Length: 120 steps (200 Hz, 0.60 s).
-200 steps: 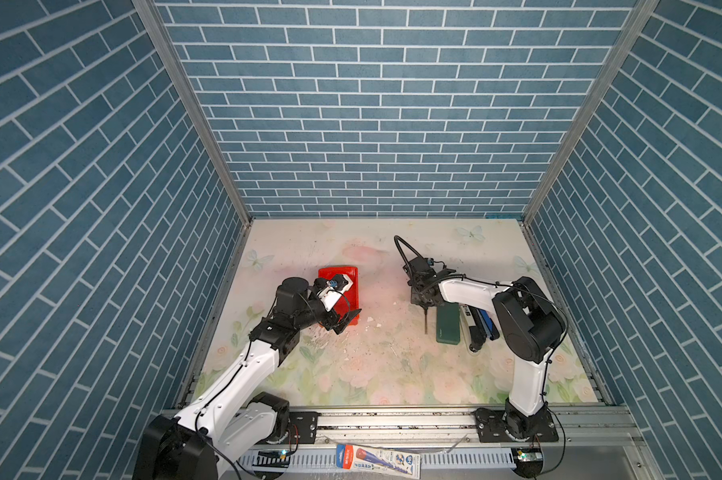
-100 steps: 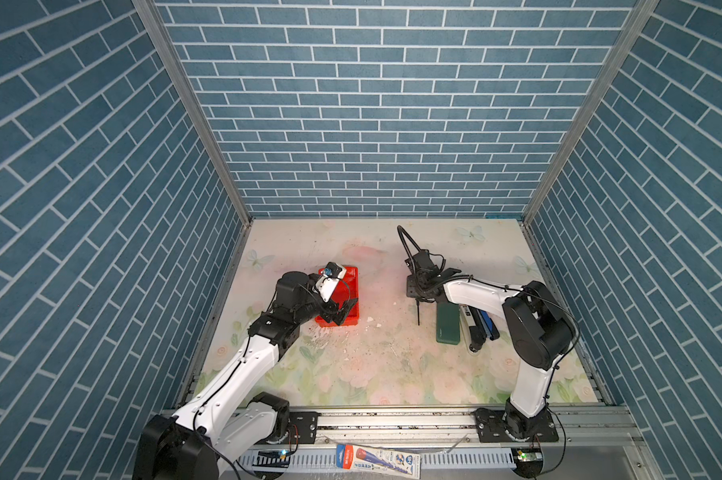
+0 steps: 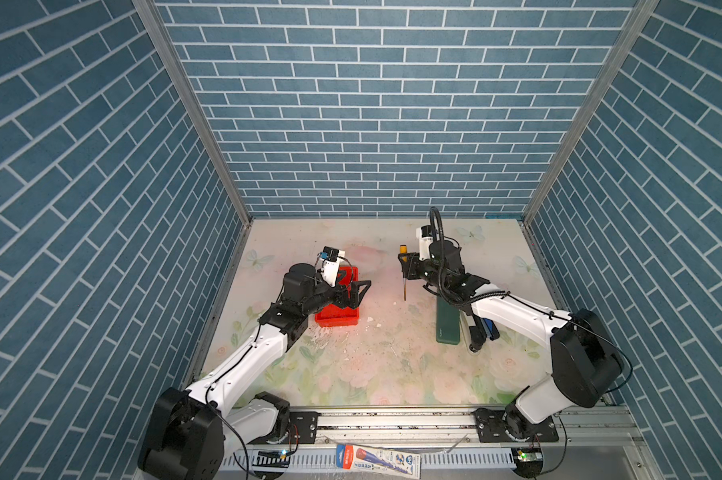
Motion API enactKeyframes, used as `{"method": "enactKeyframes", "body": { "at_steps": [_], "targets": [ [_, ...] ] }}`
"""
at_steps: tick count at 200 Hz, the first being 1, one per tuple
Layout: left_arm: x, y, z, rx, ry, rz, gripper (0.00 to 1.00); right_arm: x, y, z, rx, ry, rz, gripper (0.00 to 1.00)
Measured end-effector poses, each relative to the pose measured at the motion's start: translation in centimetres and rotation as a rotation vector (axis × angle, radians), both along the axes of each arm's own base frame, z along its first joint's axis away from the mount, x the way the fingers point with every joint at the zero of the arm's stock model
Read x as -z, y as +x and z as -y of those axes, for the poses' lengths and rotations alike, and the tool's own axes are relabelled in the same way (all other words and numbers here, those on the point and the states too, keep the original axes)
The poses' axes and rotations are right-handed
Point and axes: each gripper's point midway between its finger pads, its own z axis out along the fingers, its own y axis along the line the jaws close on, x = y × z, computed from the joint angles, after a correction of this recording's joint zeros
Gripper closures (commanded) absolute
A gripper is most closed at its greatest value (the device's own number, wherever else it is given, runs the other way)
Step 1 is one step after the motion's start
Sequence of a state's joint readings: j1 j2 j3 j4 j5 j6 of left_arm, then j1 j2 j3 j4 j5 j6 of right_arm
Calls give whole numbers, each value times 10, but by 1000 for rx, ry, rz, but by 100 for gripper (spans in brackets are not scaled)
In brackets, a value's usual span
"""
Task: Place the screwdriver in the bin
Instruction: 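Lift the screwdriver with the right gripper and carry it toward the left gripper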
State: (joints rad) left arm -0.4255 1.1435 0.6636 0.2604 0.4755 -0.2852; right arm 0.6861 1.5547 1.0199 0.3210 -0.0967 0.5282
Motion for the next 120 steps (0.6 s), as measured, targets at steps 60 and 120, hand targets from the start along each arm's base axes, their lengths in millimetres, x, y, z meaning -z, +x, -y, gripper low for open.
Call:
{"method": "enactKeyframes", "body": {
  "at_steps": [60,120],
  "targets": [
    [-13,2,49,50,-138,-11,1,-53,-23,-28,-215,196,174,100],
    [-31,13,67,41,-240,7,22,-90,-40,-35,-315,331,269,100]
  ]
}}
